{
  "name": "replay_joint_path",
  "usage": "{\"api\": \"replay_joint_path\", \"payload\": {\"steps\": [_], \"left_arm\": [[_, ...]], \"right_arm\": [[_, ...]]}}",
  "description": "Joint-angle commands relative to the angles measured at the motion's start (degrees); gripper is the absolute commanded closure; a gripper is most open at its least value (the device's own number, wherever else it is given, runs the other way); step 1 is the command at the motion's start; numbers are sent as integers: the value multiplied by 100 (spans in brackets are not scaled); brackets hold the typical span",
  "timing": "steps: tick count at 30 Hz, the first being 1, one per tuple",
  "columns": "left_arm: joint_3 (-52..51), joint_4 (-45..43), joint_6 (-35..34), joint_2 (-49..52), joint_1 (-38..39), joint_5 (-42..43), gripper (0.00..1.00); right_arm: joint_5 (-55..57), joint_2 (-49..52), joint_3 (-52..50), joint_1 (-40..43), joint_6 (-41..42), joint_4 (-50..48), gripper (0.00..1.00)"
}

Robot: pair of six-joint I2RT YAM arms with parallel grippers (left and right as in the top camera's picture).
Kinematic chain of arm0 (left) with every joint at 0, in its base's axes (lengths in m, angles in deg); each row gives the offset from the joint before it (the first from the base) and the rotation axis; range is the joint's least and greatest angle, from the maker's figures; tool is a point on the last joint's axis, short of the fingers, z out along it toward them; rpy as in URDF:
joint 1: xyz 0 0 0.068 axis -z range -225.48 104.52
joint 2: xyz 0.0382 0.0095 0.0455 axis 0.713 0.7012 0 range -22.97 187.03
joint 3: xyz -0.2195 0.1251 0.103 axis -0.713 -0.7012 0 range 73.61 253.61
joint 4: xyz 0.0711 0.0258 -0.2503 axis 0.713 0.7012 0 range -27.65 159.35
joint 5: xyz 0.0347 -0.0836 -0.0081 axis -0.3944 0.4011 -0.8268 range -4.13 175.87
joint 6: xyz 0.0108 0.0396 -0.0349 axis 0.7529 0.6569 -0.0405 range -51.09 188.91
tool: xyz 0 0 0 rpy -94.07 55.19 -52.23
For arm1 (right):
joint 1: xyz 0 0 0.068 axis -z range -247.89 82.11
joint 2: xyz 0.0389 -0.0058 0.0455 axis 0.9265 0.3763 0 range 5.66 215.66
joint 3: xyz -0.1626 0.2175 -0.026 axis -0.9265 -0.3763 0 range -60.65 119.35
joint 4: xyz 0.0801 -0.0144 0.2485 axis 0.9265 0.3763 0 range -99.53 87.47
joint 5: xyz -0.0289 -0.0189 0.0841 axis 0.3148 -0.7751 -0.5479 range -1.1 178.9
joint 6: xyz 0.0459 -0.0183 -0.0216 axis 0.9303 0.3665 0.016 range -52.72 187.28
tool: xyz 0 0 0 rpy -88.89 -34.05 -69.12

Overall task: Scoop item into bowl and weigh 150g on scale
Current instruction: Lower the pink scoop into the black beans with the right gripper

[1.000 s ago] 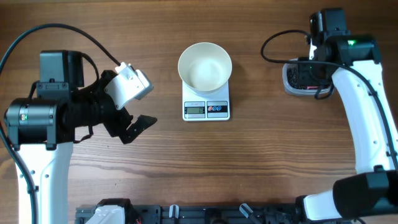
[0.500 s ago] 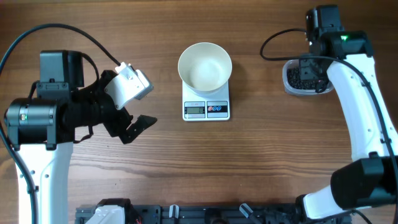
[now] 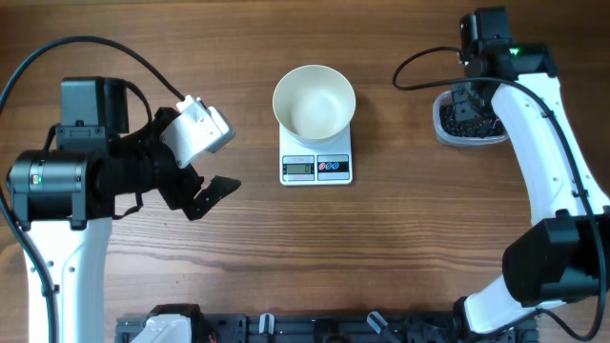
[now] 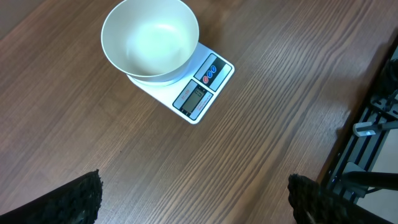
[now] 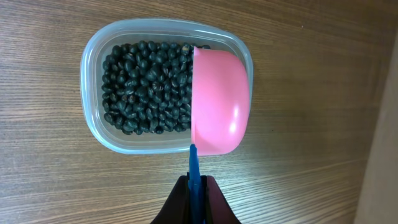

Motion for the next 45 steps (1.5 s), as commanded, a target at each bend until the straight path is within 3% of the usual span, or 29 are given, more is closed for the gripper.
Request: {"api": "replay_joint_path", "payload": {"steps": [1, 23, 45], "left_arm": [[92, 7, 90, -20, -42, 0, 0], [92, 7, 92, -20, -42, 0, 0], [92, 7, 92, -20, -42, 0, 0]], "right_arm": [[96, 151, 70, 17, -79, -17, 96], [-446, 507, 66, 109, -376, -70, 96], [-310, 474, 68, 315, -931, -57, 96]]}}
